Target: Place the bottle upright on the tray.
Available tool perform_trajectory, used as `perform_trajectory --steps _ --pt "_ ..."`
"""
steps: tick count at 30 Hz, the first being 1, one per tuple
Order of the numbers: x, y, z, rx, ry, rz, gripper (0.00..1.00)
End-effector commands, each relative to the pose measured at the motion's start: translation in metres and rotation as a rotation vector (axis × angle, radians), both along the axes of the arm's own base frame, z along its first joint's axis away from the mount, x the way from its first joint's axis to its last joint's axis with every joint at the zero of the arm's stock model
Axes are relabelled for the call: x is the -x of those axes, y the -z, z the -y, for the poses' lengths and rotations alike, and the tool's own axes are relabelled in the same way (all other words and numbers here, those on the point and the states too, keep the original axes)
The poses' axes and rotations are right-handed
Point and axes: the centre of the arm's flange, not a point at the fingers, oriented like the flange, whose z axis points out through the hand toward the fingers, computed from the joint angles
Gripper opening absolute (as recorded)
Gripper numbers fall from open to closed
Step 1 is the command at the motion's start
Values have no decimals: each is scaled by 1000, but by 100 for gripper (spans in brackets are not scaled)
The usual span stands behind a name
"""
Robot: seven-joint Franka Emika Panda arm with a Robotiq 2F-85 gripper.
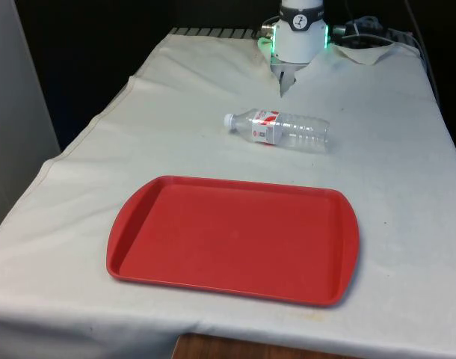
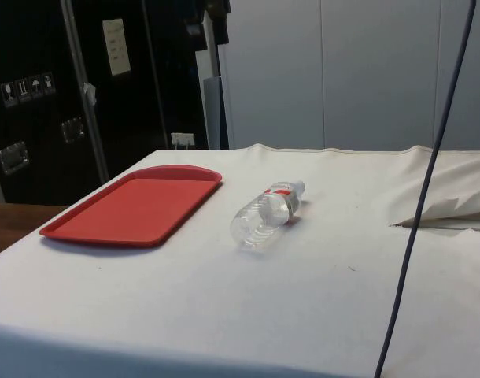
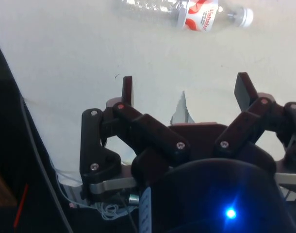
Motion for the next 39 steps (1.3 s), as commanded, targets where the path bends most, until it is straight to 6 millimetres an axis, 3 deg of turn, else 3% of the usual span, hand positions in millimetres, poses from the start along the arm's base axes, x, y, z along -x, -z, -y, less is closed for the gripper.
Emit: perform_trajectory --steps 1,39 --pt "3 0 0 0 12 7 100" --pt "36 50 -20 11 176 48 100"
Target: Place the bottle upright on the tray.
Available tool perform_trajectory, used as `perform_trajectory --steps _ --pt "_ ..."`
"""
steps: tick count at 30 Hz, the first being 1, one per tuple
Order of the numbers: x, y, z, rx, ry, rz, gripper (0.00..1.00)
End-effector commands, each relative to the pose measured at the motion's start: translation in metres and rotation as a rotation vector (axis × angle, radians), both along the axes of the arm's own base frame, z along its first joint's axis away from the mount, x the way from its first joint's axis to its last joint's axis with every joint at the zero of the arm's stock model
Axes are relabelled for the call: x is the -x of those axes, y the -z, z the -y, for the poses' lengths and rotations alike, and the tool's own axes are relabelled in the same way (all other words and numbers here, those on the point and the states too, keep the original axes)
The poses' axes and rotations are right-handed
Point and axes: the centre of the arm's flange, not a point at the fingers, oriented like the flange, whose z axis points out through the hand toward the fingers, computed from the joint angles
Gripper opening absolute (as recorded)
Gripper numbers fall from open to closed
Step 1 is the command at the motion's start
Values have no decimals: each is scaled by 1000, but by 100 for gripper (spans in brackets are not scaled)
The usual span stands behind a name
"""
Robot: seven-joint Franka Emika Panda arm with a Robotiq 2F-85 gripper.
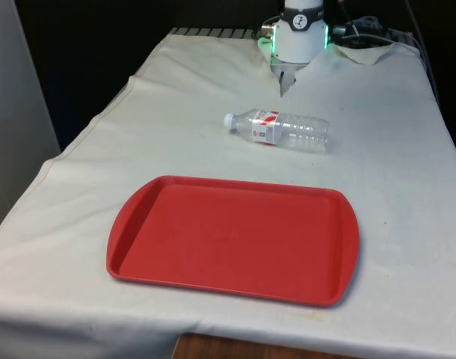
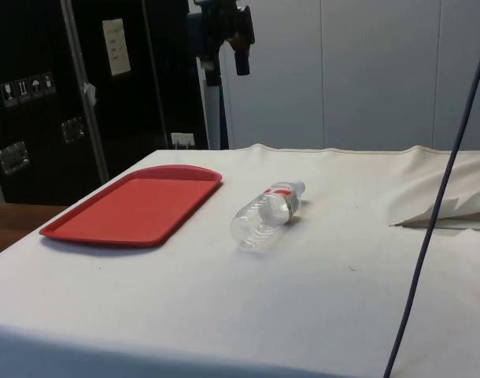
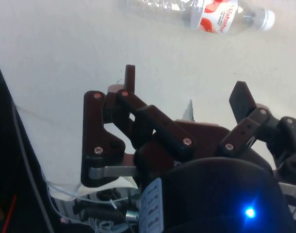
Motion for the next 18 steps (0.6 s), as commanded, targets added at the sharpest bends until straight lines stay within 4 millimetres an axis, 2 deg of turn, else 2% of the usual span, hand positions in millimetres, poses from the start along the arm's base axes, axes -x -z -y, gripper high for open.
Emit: perform_trajectory --steps 1,18 --pt "2 0 -1 7 9 16 100" --pt "5 14 -10 22 62 63 100"
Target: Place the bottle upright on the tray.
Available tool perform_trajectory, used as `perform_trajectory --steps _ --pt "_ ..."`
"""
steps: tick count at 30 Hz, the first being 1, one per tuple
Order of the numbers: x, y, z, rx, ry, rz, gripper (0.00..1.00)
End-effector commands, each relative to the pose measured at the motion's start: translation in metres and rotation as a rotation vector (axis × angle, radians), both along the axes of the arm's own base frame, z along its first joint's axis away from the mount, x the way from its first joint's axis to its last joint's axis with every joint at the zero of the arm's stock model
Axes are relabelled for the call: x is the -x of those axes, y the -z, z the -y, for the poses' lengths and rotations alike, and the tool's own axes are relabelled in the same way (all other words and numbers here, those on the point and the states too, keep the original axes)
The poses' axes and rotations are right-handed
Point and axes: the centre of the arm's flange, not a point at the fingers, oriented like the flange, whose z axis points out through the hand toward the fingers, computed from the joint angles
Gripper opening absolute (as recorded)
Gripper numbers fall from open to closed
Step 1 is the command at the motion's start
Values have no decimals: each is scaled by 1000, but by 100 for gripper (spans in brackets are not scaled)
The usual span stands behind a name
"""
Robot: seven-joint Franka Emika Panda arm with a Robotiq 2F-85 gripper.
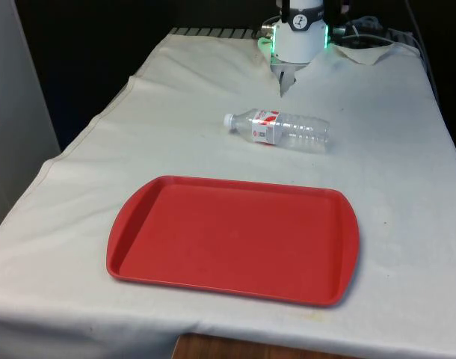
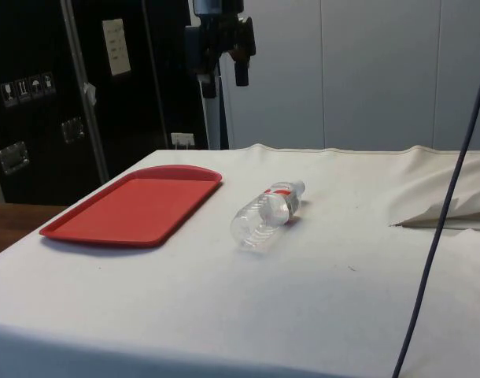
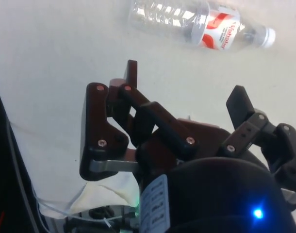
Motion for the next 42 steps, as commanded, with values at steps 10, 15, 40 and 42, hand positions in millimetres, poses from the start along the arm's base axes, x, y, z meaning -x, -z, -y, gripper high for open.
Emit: perform_trajectory --steps 10,15,40,42 --pt "7 16 -7 0 56 33 100" --pt "9 22 -8 -1 74 39 100" --pt "17 54 -11 -15 194 88 100" --pt "17 57 -10 -16 203 92 100"
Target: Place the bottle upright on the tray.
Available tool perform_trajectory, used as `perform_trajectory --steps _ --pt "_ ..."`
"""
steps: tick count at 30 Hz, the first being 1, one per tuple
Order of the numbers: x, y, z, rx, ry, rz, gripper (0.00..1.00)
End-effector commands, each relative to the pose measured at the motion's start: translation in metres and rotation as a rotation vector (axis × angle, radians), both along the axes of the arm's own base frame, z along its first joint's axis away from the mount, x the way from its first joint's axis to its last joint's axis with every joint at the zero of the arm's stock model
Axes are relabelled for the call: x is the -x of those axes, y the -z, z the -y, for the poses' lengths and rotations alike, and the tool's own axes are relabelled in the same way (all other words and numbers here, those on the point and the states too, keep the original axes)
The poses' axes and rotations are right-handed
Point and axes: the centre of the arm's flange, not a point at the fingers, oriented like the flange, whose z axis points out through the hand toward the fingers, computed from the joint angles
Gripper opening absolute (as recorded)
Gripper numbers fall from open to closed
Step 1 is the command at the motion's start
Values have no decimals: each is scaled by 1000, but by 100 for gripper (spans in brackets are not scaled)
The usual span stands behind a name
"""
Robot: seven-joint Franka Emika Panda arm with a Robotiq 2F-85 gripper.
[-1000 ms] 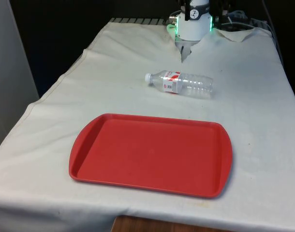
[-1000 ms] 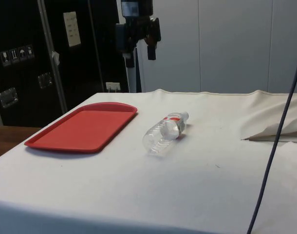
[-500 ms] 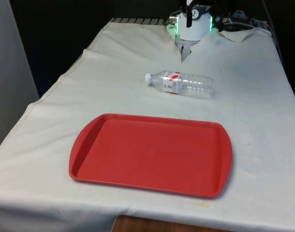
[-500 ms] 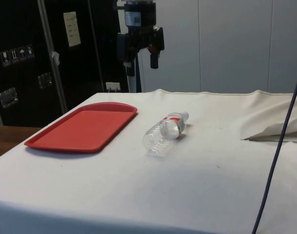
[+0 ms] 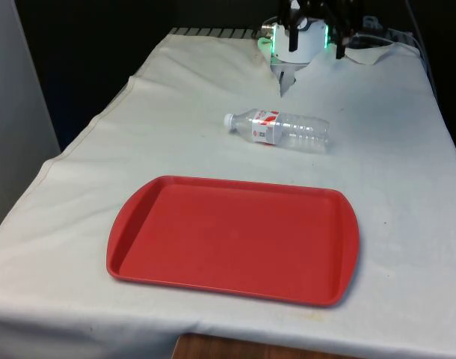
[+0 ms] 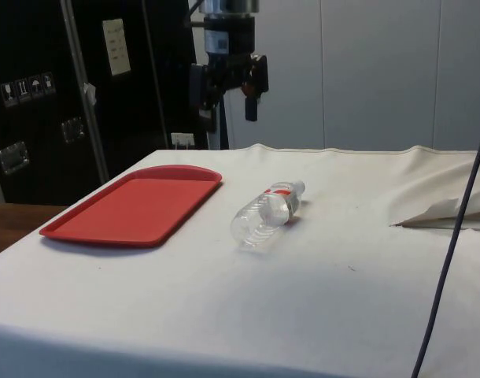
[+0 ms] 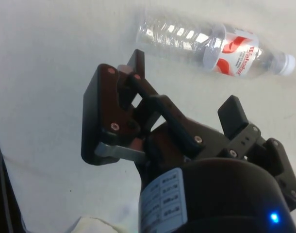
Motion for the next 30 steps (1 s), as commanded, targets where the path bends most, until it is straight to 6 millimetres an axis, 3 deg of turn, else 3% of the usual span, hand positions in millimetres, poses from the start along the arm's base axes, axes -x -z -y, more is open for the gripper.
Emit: perform_trajectory --steps 1,30 --pt "0 2 0 7 13 13 100" --pt "-2 28 1 -21 185 25 100"
